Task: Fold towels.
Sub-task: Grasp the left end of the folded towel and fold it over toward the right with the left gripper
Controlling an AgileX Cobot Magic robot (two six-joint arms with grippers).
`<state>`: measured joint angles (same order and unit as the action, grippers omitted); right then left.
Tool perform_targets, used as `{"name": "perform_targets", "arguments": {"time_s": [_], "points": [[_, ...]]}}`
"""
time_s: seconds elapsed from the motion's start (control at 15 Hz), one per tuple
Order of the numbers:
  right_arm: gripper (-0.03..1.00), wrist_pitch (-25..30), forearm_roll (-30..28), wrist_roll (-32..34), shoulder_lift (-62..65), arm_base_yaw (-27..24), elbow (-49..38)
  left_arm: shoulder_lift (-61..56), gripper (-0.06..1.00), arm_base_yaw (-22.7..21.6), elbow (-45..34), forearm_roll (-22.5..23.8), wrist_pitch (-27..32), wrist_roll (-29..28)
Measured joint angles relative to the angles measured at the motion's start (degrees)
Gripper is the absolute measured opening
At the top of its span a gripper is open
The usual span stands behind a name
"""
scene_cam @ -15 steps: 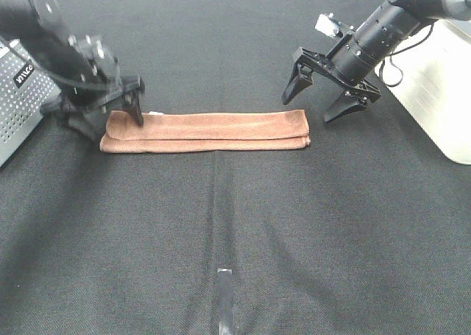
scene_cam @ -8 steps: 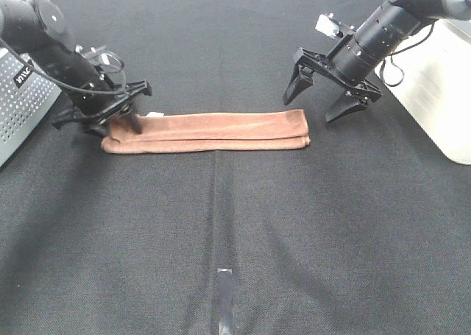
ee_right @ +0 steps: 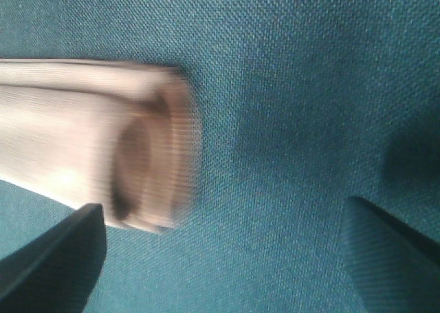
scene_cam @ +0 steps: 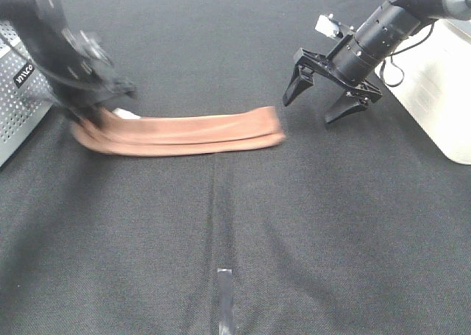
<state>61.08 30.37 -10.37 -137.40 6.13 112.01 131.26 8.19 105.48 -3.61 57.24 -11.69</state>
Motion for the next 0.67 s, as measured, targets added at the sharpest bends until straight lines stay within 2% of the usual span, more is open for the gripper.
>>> {"name": "perform_targets", "arguments": {"time_s": [0.07, 0.2, 0.33, 0.47, 0.53, 0.67], "points": [[0.87, 0.5, 0.0, 0.0, 0.0, 0.0, 0.0, -1.0, 0.08, 0.1, 2.3, 1.2, 2.2, -0.5], [0.87, 1.6, 0.2, 0.0, 0.0, 0.0, 0.0, -1.7, 0.08, 1.7, 6.9, 0.6, 6.2, -0.8], [0.87, 2.5, 0.3, 0.1, 0.2, 0.0, 0.0, -1.8, 0.08, 5.7, 9.6, -4.3, 6.9, -1.9], [0.87, 3.0, 0.3, 0.6, 1.0, 0.0, 0.0, -1.4, 0.08, 10.8, 10.3, -9.3, 4.7, -4.0], [0.87, 3.0, 0.0, 0.7, 2.5, 0.0, 0.0, 0.1, 0.08, 13.9, 10.4, -12.8, 1.8, -5.7], [0.87, 3.0, -1.0, 1.8, 4.5, 0.0, 0.0, 3.5, 0.08, 17.0, 10.4, -16.2, -2.5, -9.0]]}}
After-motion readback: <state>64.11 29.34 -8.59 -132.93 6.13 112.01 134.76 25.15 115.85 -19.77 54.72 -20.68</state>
